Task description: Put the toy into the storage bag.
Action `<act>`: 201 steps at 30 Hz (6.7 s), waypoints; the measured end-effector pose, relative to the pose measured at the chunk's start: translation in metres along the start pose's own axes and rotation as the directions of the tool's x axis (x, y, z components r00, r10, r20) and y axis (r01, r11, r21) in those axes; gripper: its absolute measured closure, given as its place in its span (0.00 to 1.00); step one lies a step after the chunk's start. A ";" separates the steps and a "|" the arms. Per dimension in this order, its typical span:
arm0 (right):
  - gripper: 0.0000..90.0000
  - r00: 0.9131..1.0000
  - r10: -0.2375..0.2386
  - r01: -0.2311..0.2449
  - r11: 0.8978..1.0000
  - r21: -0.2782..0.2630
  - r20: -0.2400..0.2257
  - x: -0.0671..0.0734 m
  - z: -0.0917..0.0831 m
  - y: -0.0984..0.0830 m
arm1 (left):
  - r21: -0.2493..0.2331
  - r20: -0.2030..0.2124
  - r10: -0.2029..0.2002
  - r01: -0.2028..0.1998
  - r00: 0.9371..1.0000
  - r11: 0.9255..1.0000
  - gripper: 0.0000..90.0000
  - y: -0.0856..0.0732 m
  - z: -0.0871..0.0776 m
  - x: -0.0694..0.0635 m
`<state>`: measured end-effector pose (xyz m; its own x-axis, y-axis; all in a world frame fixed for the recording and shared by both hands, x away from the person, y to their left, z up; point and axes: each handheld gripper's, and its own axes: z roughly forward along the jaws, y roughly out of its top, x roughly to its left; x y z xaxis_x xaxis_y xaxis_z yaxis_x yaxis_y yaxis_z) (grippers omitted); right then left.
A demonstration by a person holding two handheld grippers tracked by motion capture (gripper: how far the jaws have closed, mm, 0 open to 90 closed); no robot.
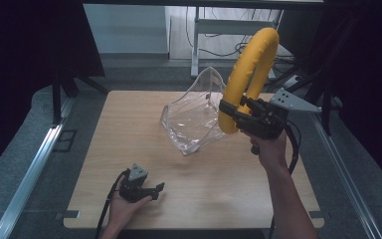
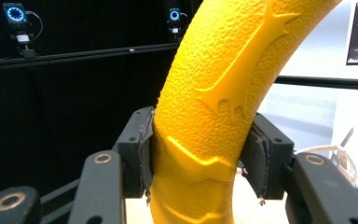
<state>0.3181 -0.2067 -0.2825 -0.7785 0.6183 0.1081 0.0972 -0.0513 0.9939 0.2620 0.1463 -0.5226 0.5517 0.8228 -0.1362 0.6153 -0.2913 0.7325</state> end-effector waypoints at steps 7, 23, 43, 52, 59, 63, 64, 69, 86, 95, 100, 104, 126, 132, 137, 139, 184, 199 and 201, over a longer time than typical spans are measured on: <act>0.54 1.000 0.007 -0.007 1.000 -0.003 -0.013 0.003 0.011 0.002 | 0.001 -0.003 0.004 -0.004 1.000 1.000 0.27 0.000 -0.001 0.001; 0.54 0.999 0.003 -0.004 1.000 -0.018 -0.035 0.009 0.028 0.007 | -0.007 0.006 -0.006 0.006 1.000 1.000 0.27 -0.001 -0.002 0.003; 0.54 0.997 0.001 -0.002 1.000 -0.014 -0.072 0.016 0.058 0.008 | -0.010 0.003 -0.007 0.008 1.000 1.000 0.27 -0.001 -0.003 0.004; 0.54 0.996 0.014 -0.014 1.000 -0.005 -0.087 0.018 0.072 0.003 | -0.012 0.003 -0.006 0.006 1.000 1.000 0.27 -0.001 -0.003 0.005; 0.54 0.994 0.012 -0.012 1.000 -0.002 -0.111 0.021 0.082 -0.005 | -0.009 0.002 -0.015 0.015 1.000 1.000 0.27 -0.002 -0.002 0.005; 0.54 0.993 0.013 -0.013 1.000 0.002 -0.121 0.021 0.085 -0.008 | -0.009 0.002 -0.015 0.015 1.000 1.000 0.27 -0.002 -0.002 0.004; 0.54 0.992 0.016 -0.016 1.000 0.002 -0.124 0.021 0.086 -0.009 | -0.009 0.002 -0.014 0.014 1.000 1.000 0.27 -0.002 -0.003 0.004; 0.54 0.991 0.026 -0.024 1.000 0.016 -0.128 0.020 0.091 -0.016 | -0.006 0.002 -0.011 0.011 1.000 1.000 0.27 -0.002 -0.002 0.004; 0.54 0.990 0.053 -0.048 0.998 0.047 -0.130 0.015 0.104 -0.038 | -0.003 0.001 -0.001 0.001 1.000 1.000 0.27 -0.003 -0.001 0.005; 0.54 0.988 0.074 -0.066 0.996 0.065 -0.132 0.011 0.110 -0.051 | -0.004 0.002 -0.004 0.004 1.000 1.000 0.27 -0.003 0.000 0.004; 0.54 0.988 0.077 -0.068 0.995 0.069 -0.133 0.008 0.112 -0.058 | -0.001 0.003 0.001 -0.001 1.000 1.000 0.26 -0.003 0.001 0.004; 0.54 0.987 0.093 -0.084 0.994 0.072 -0.131 0.007 0.114 -0.063 | 0.000 0.004 0.002 -0.002 1.000 1.000 0.27 -0.003 0.001 0.003; 0.54 0.984 0.129 -0.118 0.988 0.096 -0.119 0.000 0.119 -0.084 | 0.009 0.006 0.009 -0.009 1.000 1.000 0.26 -0.004 0.003 0.003; 0.54 0.983 0.141 -0.130 0.986 0.102 -0.117 -0.002 0.121 -0.090 | 0.010 0.006 0.010 -0.010 1.000 1.000 0.27 -0.004 0.003 0.003; 0.54 0.983 0.145 -0.133 0.985 0.111 -0.114 -0.002 0.122 -0.093 | 0.011 0.005 0.010 -0.010 1.000 1.000 0.26 -0.004 0.004 0.002; 0.54 0.983 0.142 -0.129 0.985 0.111 -0.113 -0.003 0.123 -0.094 | 0.012 0.006 0.011 -0.011 1.000 1.000 0.26 -0.004 0.004 0.002; 0.52 0.978 0.198 -0.185 0.969 0.163 -0.067 -0.022 0.132 -0.117 | 0.021 0.009 0.018 -0.018 1.000 1.000 0.26 -0.004 0.005 0.001; 0.49 0.985 0.168 -0.159 0.971 0.181 -0.035 -0.025 0.131 -0.120 | 0.022 0.010 0.011 -0.012 1.000 1.000 0.26 -0.004 0.006 0.001; 0.48 0.987 0.158 -0.151 0.972 0.183 -0.025 -0.025 0.131 -0.120 | 0.023 0.011 0.012 -0.012 1.000 1.000 0.26 -0.004 0.006 0.001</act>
<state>0.4074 -0.1135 -0.4072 -0.7687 0.5825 0.2641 0.3251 0.0003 0.9457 0.2628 0.1452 -0.5298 0.5648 0.8142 -0.1347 0.6215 -0.3123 0.7185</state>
